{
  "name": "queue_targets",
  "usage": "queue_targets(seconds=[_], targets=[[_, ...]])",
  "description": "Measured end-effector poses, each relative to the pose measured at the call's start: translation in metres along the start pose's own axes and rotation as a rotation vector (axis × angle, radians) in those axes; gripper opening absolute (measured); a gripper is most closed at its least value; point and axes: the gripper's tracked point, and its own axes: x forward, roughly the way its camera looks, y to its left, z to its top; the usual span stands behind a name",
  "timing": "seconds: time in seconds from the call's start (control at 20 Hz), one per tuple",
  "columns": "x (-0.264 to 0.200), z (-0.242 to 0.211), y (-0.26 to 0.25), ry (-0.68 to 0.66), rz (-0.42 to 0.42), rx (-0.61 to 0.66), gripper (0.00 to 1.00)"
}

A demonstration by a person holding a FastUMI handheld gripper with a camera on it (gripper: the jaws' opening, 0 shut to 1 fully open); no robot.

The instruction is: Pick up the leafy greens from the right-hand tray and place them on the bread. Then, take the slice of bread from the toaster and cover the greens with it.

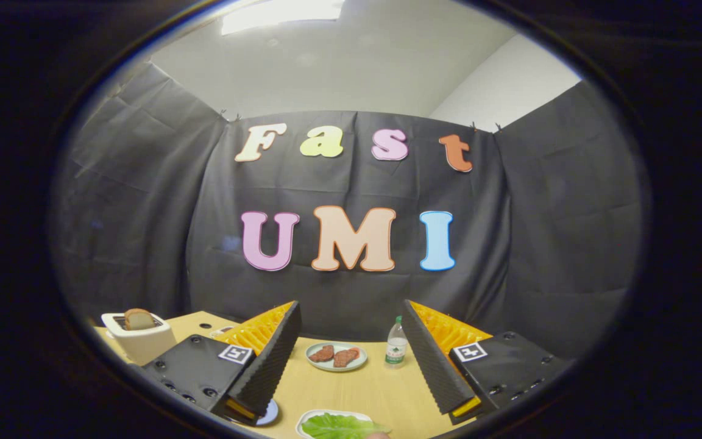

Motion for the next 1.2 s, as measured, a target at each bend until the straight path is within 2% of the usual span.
queue_targets(seconds=[0.25, 0.45, 0.9, 1.2], targets=[[0.002, -0.002, -0.003, -0.006, 0.028, 0.018, 1.0], [0.007, -0.02, -0.007, 0.039, 0.073, 0.028, 1.0], [0.028, -0.088, 0.007, 0.23, 0.368, -0.141, 1.0], [0.031, -0.145, 0.01, 0.361, 0.533, -0.176, 1.0]])
